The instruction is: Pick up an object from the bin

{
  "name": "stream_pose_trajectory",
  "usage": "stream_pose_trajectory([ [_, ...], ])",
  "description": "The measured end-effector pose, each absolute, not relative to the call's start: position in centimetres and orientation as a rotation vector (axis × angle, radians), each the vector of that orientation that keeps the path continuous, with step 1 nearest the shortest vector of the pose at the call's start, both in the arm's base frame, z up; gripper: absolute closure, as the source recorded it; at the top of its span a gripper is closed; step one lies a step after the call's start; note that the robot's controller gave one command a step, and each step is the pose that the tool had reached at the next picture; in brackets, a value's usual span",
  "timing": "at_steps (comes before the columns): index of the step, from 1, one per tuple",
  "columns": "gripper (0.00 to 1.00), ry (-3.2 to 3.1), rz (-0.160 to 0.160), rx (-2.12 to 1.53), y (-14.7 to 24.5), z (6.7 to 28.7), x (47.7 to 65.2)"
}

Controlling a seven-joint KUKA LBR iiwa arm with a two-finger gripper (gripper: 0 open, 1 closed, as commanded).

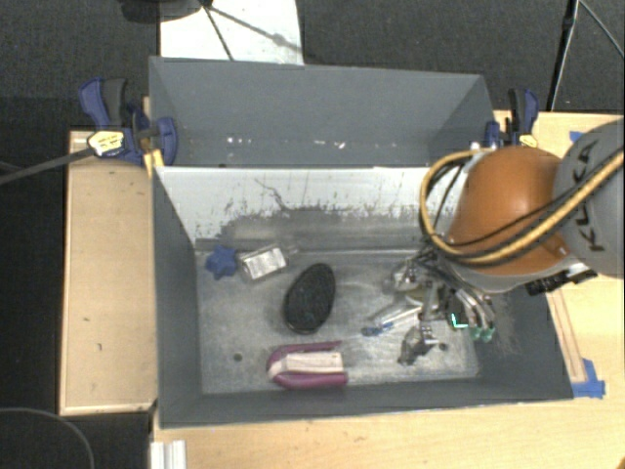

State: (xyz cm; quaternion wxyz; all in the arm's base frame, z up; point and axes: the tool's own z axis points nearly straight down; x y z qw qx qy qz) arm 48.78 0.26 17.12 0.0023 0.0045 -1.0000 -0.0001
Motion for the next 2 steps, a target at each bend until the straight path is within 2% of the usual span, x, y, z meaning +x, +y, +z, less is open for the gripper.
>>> stream_pose_trajectory([
  [1,0.0,-3.148,0.0,0.089,-1.05,6.9,52.23],
  [2,1.0,-3.154,0.0,0.09,-0.96,7.43,52.39],
])
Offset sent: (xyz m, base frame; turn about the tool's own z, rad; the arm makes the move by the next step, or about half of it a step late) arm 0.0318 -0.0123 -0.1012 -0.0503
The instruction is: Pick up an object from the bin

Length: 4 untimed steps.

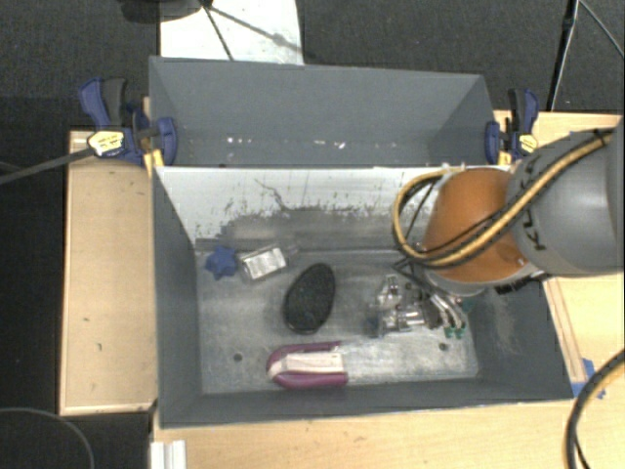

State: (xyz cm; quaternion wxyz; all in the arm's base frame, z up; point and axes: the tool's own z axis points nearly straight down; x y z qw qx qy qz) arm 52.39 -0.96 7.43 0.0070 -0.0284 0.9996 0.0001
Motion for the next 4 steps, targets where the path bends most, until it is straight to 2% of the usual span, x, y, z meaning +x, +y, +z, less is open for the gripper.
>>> stream_pose_trajectory([
  [1,1.0,3.127,-0.001,-0.115,-0.1,27.0,52.0],
  [2,0.0,3.136,0.0,-0.115,-0.1,26.5,51.9],
  [3,0.0,3.135,0.001,0.271,3.5,14.4,49.1],
  [4,0.0,3.124,0.0,0.312,1.7,7.3,49.5],
])
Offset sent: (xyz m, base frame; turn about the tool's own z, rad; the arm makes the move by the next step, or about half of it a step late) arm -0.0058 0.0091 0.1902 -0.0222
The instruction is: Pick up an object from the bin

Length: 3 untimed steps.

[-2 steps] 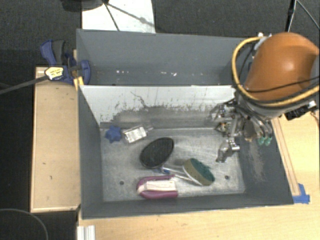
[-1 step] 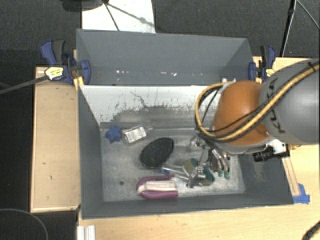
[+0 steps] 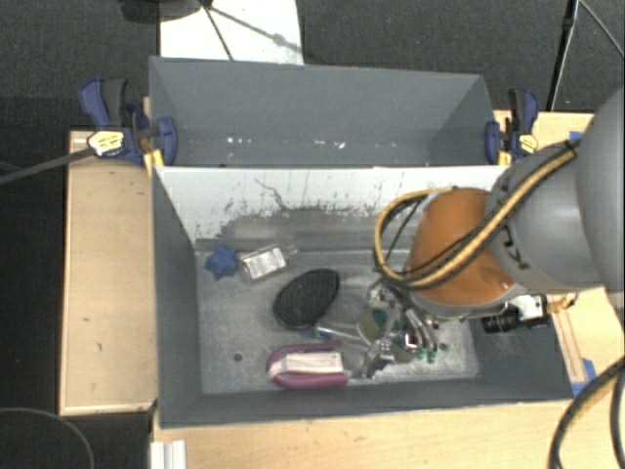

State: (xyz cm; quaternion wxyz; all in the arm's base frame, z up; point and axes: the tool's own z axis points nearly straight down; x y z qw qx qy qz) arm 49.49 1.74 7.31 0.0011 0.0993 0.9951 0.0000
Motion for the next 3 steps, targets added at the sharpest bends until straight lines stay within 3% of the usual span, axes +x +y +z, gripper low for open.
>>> stream_pose_trajectory([
  [1,0.0,3.083,0.005,0.576,-1.8,7.3,52.6],
  [2,1.0,3.074,0.005,0.574,-1.9,7.5,52.8],
  [3,1.0,3.091,0.002,0.492,-3.2,27.7,52.8],
])
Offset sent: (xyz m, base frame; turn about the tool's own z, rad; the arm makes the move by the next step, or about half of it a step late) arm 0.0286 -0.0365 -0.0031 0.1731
